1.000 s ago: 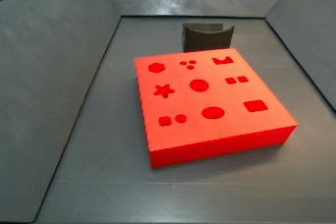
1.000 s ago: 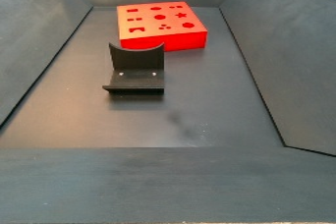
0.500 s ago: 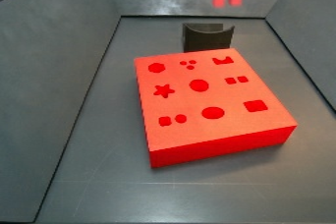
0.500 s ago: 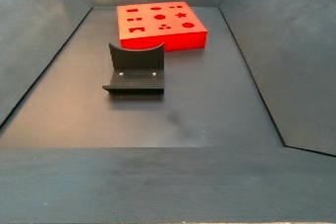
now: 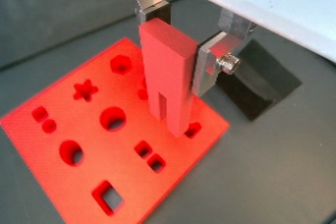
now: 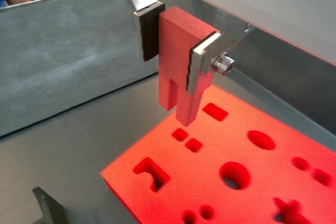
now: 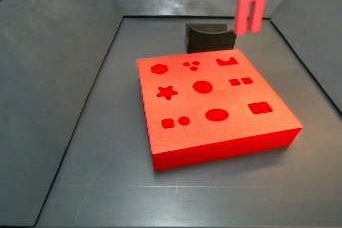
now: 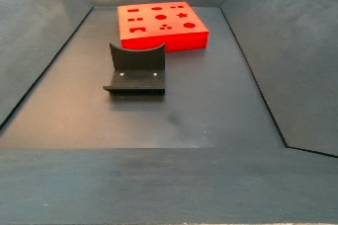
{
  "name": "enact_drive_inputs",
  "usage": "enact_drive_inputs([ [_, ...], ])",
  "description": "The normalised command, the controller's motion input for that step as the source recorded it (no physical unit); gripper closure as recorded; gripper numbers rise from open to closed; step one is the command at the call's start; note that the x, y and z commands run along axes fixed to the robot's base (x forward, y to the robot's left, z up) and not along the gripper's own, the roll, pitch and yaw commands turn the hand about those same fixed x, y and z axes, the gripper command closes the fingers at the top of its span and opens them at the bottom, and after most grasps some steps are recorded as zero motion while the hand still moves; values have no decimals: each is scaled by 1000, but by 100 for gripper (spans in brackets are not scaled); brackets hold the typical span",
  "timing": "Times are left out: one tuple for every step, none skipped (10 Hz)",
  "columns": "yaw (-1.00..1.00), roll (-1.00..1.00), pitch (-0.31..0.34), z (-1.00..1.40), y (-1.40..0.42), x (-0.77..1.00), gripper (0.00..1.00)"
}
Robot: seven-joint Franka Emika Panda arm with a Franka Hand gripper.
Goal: Pick up the double-square object. Move up. Rotate the double-square object. Place the double-square object on the fixture. Regrasp the double-square object. Move to above the board. Insert the double-square object.
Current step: Insert the double-square object.
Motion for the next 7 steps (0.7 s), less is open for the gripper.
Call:
enact_drive_inputs([
  [349,-173,-67,-526,129,623,100],
  [343,-96,-66,-611,0,649,100],
  [277,0,-51,-706,-103,654,100],
  [237,189,-27,-851,-600,469,100],
  [0,4,53,0,0,11,100],
  [0,-61,-21,-211,0,-197,100],
  [-17,23,-59,-377,-223,-820,100],
])
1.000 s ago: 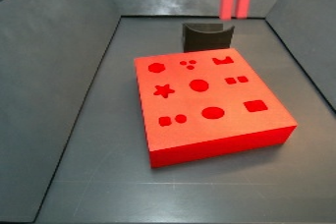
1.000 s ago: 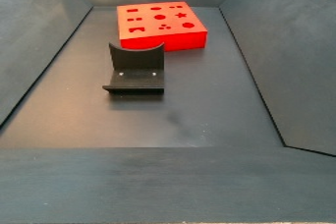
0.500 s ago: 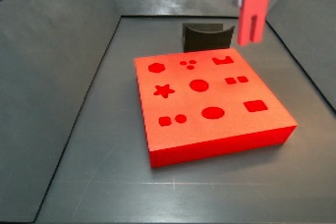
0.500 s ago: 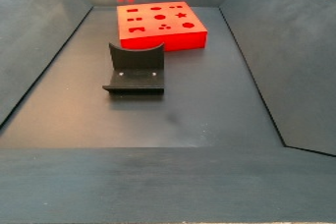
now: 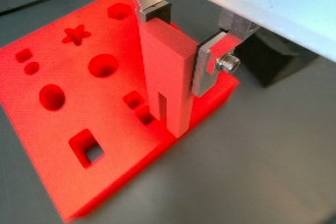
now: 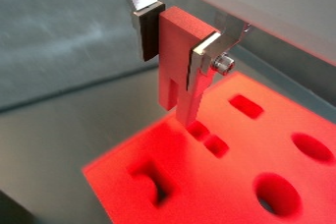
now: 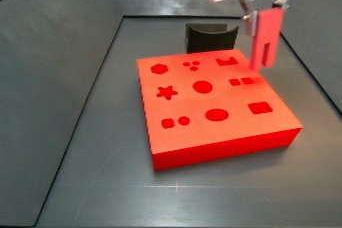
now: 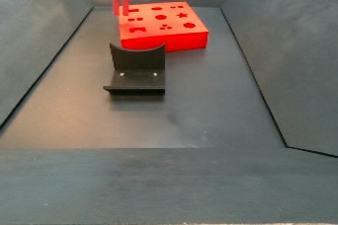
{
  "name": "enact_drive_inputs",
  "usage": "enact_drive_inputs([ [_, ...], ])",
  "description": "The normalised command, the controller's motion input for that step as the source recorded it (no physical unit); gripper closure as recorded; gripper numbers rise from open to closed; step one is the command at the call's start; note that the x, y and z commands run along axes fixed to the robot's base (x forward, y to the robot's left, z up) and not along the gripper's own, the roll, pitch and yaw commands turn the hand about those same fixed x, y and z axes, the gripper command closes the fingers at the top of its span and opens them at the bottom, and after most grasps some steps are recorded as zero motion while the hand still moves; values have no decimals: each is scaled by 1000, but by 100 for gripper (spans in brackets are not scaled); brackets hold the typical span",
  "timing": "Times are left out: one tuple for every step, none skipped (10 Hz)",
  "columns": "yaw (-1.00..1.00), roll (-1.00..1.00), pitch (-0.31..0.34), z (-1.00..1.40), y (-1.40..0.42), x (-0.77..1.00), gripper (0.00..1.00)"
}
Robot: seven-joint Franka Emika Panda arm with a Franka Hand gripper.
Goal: Pick up the double-square object. Move up. Rotate the double-square object. Place the double-square object on the fixture. Regrasp the double-square object. Move to above the board. Insert the double-square object.
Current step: Insert the double-square object.
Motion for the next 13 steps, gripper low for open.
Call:
enact_drive_inputs([
  [-20,0,0,0,0,-31,100],
  [0,-9,-43,-40,0,-131,100],
  [-134,1,-54,-77,0,-637,100],
  [-186,63,-4,-34,0,-780,100],
  [-209,74,0,-189,-91,-700,100],
  [-197,3,-53,-186,-257,-351,100],
  [0,-34,-40,-220,-223,129,100],
  [-114,-31,-4,-151,-20,526,100],
  [-160,0,3,-189,217,809,100],
  [-11,0,6,0,166,523,100],
  [0,-13,-7,-71,-100,0,100],
  [54,-1,-36,-251,-237,-86,100],
  [169,0,-34,-323,-383,-240,100],
])
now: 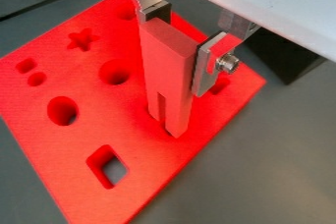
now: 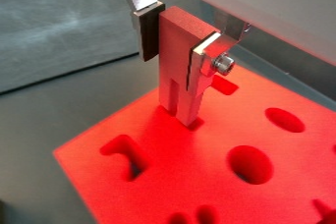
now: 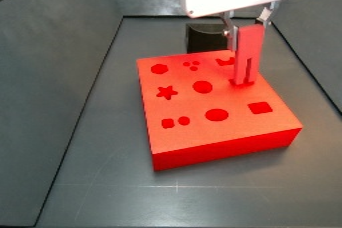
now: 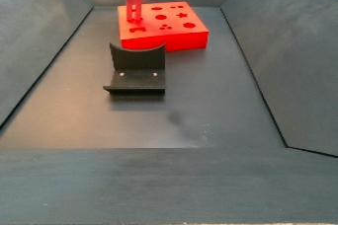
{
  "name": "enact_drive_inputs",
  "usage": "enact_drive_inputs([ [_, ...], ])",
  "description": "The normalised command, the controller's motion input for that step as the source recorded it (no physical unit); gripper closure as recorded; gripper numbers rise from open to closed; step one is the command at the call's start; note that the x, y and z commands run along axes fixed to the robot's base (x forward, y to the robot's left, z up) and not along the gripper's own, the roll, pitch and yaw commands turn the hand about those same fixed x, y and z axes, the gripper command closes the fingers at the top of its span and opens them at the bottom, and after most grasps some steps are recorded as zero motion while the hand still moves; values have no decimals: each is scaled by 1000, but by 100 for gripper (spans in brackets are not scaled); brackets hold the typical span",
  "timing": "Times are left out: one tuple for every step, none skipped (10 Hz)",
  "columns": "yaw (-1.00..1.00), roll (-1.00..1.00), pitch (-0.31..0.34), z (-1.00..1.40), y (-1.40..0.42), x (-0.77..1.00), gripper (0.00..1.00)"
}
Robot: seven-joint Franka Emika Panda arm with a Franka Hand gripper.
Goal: Pick up the double-square object. Move up. Rotate the double-square object. Place the double-square object on the fixture. Regrasp the double-square object. Move to above the board. Insert the double-square object.
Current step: Insert the double-square object.
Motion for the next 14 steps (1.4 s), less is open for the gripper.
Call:
enact_drive_inputs([
  [0,-21,-9,-40,0,0,100],
  [83,0,0,-174,86,-40,100],
  [89,0,41,-100,291,29,100],
  [0,0,53,0,263,51,100],
  [0,0,6,0,0,0,100],
  [0,0,0,0,71,0,100],
  [157,0,23,0,343,0,100],
  [126,0,26,57,360,0,100],
  [0,0,0,0,-37,0,100],
  [-26,0,0,-251,-177,0,100],
  [-269,164,19,-457,-389,0,100],
  [-251,217,59,-526,-403,91,100],
  [-189,277,93,-657,-366,183,100],
  [-37,440,103,-414,-446,206,100],
])
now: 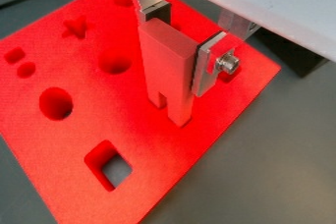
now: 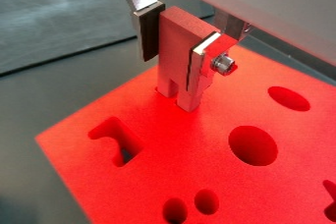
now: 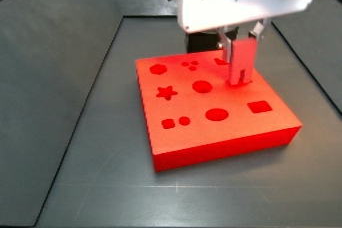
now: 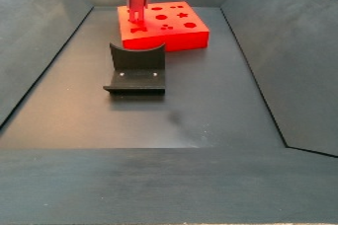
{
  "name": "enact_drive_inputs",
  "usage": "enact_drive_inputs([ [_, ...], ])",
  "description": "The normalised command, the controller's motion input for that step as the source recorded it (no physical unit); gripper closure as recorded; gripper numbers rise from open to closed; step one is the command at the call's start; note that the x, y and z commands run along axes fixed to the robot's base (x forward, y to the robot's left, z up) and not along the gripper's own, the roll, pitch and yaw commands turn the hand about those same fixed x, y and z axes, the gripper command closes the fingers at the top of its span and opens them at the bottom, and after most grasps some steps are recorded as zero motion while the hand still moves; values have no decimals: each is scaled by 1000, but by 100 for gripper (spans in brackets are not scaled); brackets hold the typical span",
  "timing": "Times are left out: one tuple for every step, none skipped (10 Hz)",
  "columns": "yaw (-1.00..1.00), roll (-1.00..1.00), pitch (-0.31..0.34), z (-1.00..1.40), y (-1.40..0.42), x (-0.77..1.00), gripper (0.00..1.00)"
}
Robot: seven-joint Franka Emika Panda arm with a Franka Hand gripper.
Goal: Pick up the double-square object. Move up. Rotate the double-square object. Place the double-square object on the fixture. Regrasp the double-square object. Move to above the board. Insert the double-square object.
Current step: Insert the double-square object.
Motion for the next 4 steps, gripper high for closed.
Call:
enact_drive_inputs([
  [0,500,83,-100,-517,166,100],
  [0,381,97,-309,-260,20,100],
  [0,13,0,0,0,0,100],
  [0,0,0,0,0,0,100],
])
